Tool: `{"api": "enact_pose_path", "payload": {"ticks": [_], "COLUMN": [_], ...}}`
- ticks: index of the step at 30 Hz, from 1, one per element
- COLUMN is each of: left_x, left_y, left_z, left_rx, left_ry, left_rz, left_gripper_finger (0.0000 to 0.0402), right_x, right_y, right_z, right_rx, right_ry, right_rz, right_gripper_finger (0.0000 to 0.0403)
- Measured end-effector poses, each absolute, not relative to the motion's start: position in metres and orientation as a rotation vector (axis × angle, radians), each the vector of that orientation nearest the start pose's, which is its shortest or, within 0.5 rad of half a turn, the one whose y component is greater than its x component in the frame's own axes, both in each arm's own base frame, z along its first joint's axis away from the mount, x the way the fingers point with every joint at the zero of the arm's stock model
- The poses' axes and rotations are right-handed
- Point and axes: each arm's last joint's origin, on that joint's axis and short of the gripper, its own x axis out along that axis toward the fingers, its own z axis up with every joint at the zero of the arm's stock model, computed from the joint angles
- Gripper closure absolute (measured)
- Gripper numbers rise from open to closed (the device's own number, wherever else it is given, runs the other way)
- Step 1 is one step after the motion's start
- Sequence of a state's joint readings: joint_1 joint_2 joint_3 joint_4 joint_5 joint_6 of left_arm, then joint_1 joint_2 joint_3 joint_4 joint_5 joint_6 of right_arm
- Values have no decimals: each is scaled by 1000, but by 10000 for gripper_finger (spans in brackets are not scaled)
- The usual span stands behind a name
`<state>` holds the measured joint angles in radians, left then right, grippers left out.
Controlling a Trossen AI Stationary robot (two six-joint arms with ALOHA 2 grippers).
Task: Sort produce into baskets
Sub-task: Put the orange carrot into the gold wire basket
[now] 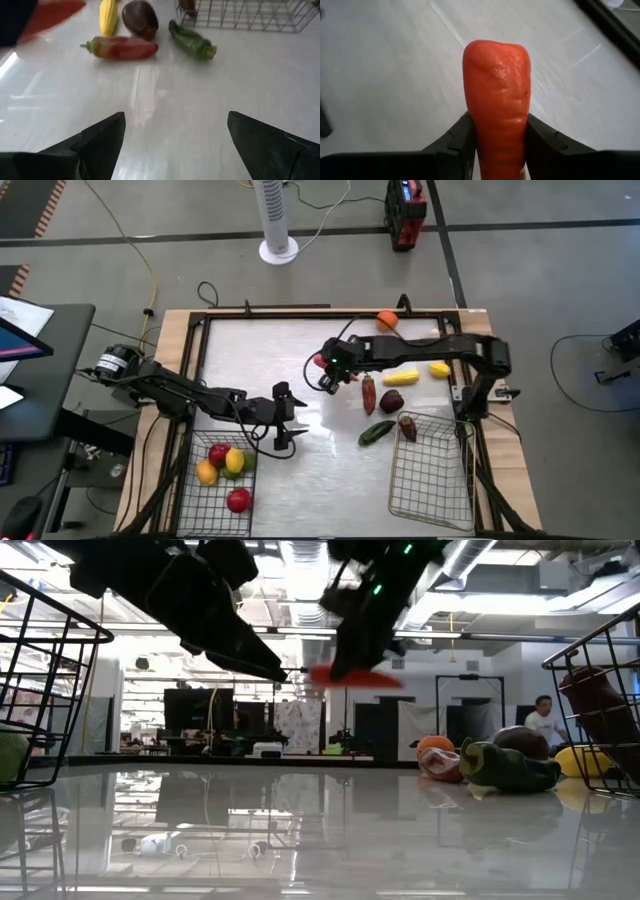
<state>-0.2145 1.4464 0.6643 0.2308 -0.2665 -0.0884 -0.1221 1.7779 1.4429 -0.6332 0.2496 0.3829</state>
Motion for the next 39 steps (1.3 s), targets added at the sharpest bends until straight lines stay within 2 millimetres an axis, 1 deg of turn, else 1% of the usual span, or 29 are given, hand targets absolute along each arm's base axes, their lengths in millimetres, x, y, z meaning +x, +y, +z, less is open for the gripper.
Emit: {"api": "enact_pose_path", "payload": {"ticks": [4, 9, 13, 16, 21, 25, 28, 31, 34, 37, 39], "left_x": [280, 287, 295, 300, 300, 297, 294, 290, 288, 287, 287], "left_y": [-60, -71, -80, -81, -81, -80, -78, -77, -77, -77, -77], "left_z": [188, 190, 178, 170, 169, 174, 176, 181, 184, 186, 187], "left_rx": [41, 24, 56, 59, 60, 66, 75, 76, 75, 74, 74], "left_ry": [497, 406, 379, 373, 374, 385, 408, 413, 415, 411, 409], "left_rz": [47, -47, -82, -83, -82, -66, -51, -49, -51, -53, -58], "left_gripper_finger": [60, 60, 60, 60, 60, 60, 60, 60, 60, 60, 60], "right_x": [356, 323, 295, 277, 252, 231, 215, 204, 196, 189, 185], "right_y": [-33, -8, 11, 28, 59, 86, 108, 128, 148, 159, 163], "right_z": [285, 314, 329, 338, 350, 348, 340, 332, 325, 318, 315], "right_rx": [290, 295, 319, 326, 389, 448, 463, 480, 498, 498, 509], "right_ry": [889, 918, 955, 973, 969, 1038, 1112, 1162, 1174, 1192, 1205], "right_rz": [-507, -478, -465, -449, -409, -431, -515, -586, -623, -699, -742], "right_gripper_finger": [247, 248, 246, 246, 246, 245, 244, 244, 244, 237, 223]}}
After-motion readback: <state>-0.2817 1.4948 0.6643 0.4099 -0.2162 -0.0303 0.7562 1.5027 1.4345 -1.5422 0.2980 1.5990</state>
